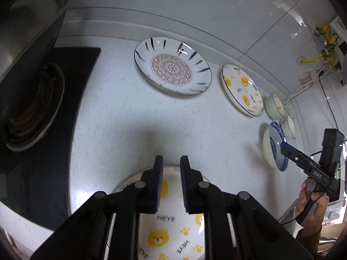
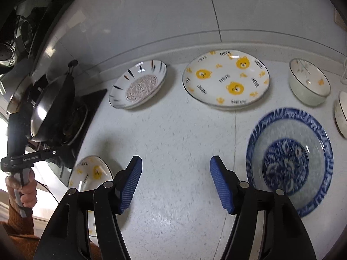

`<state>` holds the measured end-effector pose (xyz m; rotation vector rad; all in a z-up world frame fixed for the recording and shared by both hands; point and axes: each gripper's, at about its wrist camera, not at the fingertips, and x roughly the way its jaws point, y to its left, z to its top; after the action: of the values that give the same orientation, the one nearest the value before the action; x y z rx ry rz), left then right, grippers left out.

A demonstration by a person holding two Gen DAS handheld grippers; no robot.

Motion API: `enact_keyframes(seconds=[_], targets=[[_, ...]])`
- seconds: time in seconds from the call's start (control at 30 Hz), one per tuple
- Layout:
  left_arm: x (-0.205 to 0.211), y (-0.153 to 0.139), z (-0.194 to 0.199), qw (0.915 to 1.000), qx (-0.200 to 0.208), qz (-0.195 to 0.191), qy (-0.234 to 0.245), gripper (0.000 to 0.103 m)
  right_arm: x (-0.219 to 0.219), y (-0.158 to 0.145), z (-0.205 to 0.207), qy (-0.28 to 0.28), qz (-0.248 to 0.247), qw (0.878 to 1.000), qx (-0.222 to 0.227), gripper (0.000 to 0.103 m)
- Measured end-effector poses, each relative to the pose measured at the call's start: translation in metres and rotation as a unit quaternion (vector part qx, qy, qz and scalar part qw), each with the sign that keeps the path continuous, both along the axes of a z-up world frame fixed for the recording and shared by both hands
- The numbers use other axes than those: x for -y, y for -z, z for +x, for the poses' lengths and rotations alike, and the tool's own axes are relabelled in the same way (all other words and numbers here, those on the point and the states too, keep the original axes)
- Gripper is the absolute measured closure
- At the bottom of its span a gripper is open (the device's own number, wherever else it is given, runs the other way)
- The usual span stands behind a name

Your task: Organize plates and bowls

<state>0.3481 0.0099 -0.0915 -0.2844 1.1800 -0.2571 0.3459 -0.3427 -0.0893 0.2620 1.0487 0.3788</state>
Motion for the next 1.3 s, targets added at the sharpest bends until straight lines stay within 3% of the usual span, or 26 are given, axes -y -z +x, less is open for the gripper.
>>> enact_keyframes(seconds=[0.03, 0.1, 0.2, 0.47, 0.6, 0.9, 1.3], targets=[[0.001, 0.000, 0.008, 1.0000, 0.002, 0.003, -0.002, 0.087, 0.000, -0.002, 0.005, -0.004, 0.007, 1.000, 0.002, 0.040], [0.003, -0.001, 0.030, 0.9999, 0.002, 0.012, 0.002, 0.074, -0.008, -0.003, 0.019, -0.020, 0.024, 0.999, 0.004, 0.037], [0.001, 0.006, 0.061, 0.9998, 0.002, 0.021, -0.001, 0.070, -0.025, 0.002, 0.039, -0.045, 0.043, 0.998, 0.001, 0.036], [-0.009, 0.041, 0.130, 0.9968, -0.010, 0.075, -0.026, 0.066, -0.079, 0.034, 0.116, -0.090, 0.067, 0.993, -0.031, 0.029], [-0.018, 0.056, 0.158, 0.9953, -0.020, 0.086, -0.040, 0.065, -0.096, 0.053, 0.145, -0.097, 0.073, 0.992, -0.046, 0.020], [-0.029, 0.071, 0.195, 0.9956, -0.034, 0.075, -0.044, 0.034, -0.108, 0.076, 0.171, -0.100, 0.113, 0.985, -0.082, 0.014], [-0.028, 0.082, 0.226, 0.9961, -0.053, 0.061, -0.037, 0.032, -0.114, 0.079, 0.196, -0.096, 0.154, 0.979, -0.091, 0.013]])
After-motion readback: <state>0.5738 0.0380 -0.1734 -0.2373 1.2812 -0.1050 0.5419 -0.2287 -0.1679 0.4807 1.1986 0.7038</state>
